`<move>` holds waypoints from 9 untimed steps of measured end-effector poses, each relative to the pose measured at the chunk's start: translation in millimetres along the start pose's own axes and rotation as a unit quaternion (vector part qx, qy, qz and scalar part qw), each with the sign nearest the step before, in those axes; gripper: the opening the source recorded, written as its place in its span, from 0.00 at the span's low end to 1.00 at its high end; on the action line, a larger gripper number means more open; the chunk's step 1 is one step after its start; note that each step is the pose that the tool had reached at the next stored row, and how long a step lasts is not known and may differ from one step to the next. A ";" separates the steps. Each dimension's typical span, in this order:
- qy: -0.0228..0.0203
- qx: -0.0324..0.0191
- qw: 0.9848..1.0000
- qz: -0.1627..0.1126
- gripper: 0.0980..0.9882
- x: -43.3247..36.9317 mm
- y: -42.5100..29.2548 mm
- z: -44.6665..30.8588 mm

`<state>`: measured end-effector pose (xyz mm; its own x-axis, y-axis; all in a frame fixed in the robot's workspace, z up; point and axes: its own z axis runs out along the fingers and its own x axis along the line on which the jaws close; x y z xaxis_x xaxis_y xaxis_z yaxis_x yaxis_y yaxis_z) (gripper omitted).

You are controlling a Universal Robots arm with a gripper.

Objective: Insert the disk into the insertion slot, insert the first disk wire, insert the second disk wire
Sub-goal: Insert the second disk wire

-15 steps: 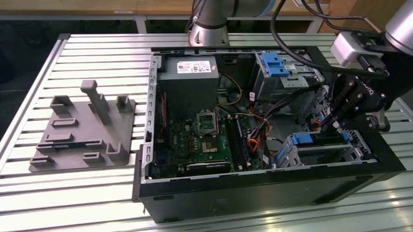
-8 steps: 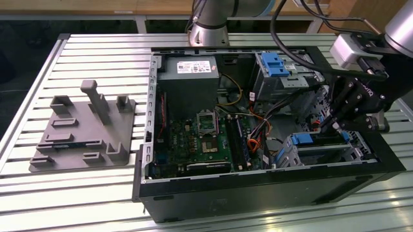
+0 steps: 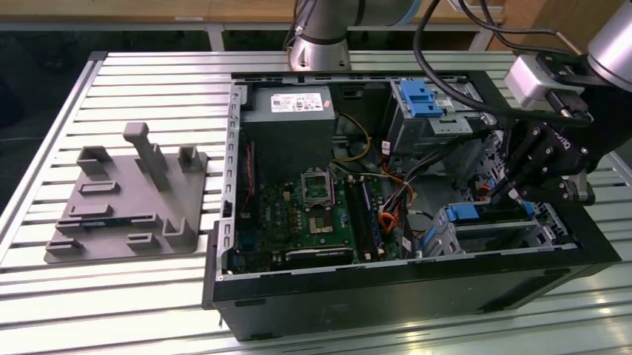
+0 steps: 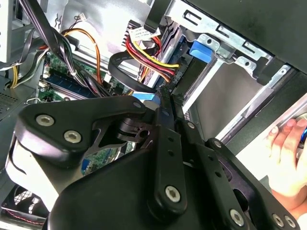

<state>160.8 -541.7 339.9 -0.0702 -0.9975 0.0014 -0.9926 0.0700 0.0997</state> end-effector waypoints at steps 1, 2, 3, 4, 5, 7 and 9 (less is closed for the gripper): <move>0.000 0.000 1.000 0.000 0.05 0.0 -0.3 0.2; 0.000 0.000 1.000 0.000 0.05 0.0 -0.6 0.5; 0.000 0.000 1.000 0.000 0.05 0.0 -0.9 0.7; 0.000 0.000 1.000 0.000 0.05 -0.1 -1.0 1.1; 0.000 0.000 1.000 0.000 0.05 -0.1 -1.1 1.4; 0.000 0.000 1.000 0.000 0.05 -0.1 -1.1 2.0; 0.000 0.000 1.000 0.000 0.05 -0.1 -1.2 2.8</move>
<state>161.7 -541.7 337.0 -0.0702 -0.9975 0.0014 -0.9926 0.0700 0.0997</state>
